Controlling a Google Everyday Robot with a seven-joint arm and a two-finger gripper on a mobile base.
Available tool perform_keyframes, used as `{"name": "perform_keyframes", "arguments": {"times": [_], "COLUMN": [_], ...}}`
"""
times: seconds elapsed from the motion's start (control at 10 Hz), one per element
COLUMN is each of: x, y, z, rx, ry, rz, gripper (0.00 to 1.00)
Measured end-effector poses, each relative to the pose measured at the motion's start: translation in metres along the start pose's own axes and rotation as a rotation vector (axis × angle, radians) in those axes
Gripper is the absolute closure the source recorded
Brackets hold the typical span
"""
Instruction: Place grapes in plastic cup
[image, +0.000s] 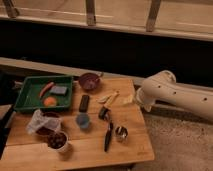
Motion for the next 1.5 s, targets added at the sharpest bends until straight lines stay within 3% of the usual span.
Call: {"name": "perform_keyframes", "arguments": {"times": [0.3, 0.5, 0.7, 1.0, 1.2, 1.4, 1.5], "x": [0.001, 0.005, 0.018, 0.055, 0.102, 0.124, 0.124], "y": [0.013, 0.048, 0.104, 0.181, 0.228, 0.247, 0.245], "z": [-0.001, 0.003, 0.008, 0.01, 0.002, -0.003, -0.003], "rx": [0.016, 0.021, 0.013, -0.012, -0.045, -0.071, -0.069], "ry": [0.008, 0.028, 0.054, 0.095, 0.135, 0.162, 0.164], "rz": [-0.071, -0.173, -0.311, -0.52, -0.682, -0.763, -0.761], "gripper": [0.2, 0.2, 0.2, 0.2, 0.2, 0.2, 0.2]}}
